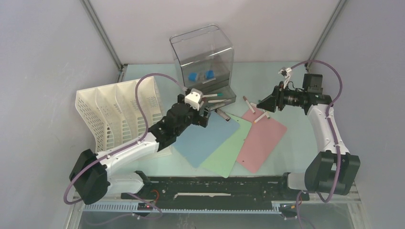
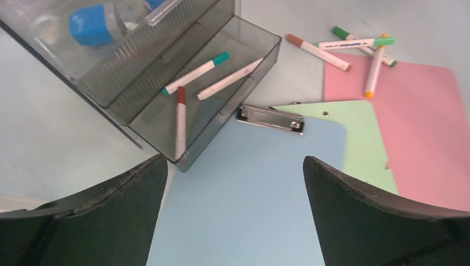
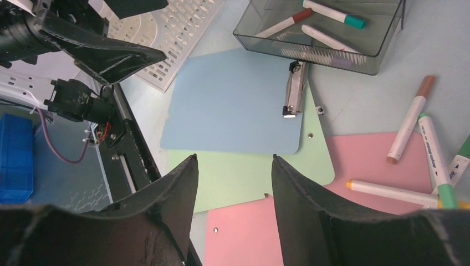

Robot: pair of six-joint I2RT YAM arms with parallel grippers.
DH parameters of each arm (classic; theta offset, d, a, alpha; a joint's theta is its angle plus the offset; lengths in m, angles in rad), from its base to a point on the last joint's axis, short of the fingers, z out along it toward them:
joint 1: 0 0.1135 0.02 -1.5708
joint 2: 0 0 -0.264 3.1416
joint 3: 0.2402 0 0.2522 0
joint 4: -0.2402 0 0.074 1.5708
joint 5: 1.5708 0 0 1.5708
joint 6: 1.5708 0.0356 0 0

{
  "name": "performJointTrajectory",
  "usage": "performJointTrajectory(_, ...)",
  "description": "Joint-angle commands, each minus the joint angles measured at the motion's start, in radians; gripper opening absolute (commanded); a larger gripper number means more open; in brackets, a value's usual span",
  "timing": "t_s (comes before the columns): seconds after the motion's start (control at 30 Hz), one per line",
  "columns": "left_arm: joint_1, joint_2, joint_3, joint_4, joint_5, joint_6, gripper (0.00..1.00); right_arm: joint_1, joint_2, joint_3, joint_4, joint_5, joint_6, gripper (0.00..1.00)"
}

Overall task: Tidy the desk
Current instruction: Pick up the stationery from the center of the board.

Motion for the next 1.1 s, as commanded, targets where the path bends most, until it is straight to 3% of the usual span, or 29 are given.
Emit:
performJointTrajectory(0.0, 0.016, -0.071, -0.052, 0.077, 0.108, -0.133, 1.00, 0.009, 0.012, -0.002, -0.006, 0.023, -0.032, 0.59)
performJointTrajectory(0.5, 0.035, -0.227, -0.195, 0.121, 0.151, -0.209, 1.00, 0.033, 0.053, 0.000, -0.027, 0.208, -0.122, 0.58)
performJointTrajectory(0.67, 0.036, -0.319, -0.231, 0.081, 0.115, -0.192, 1.00, 0.121, 0.103, 0.080, -0.109, 0.384, -0.228, 0.67)
performJointTrajectory(0.7, 0.037, -0.335, -0.240, 0.078, 0.109, -0.191, 1.00, 0.134, 0.117, 0.096, -0.116, 0.410, -0.241, 0.74)
performJointTrajectory(0.73, 0.036, -0.351, -0.250, 0.077, 0.103, -0.190, 1.00, 0.138, 0.136, 0.112, -0.123, 0.426, -0.252, 0.96)
performJointTrajectory(0.77, 0.037, -0.365, -0.258, 0.076, 0.100, -0.190, 1.00, 0.153, 0.157, 0.134, -0.128, 0.443, -0.254, 0.99)
performJointTrajectory(1.07, 0.037, -0.443, -0.316, 0.056, 0.076, -0.190, 1.00, 0.271, 0.461, 0.450, -0.259, 0.675, -0.158, 1.00)
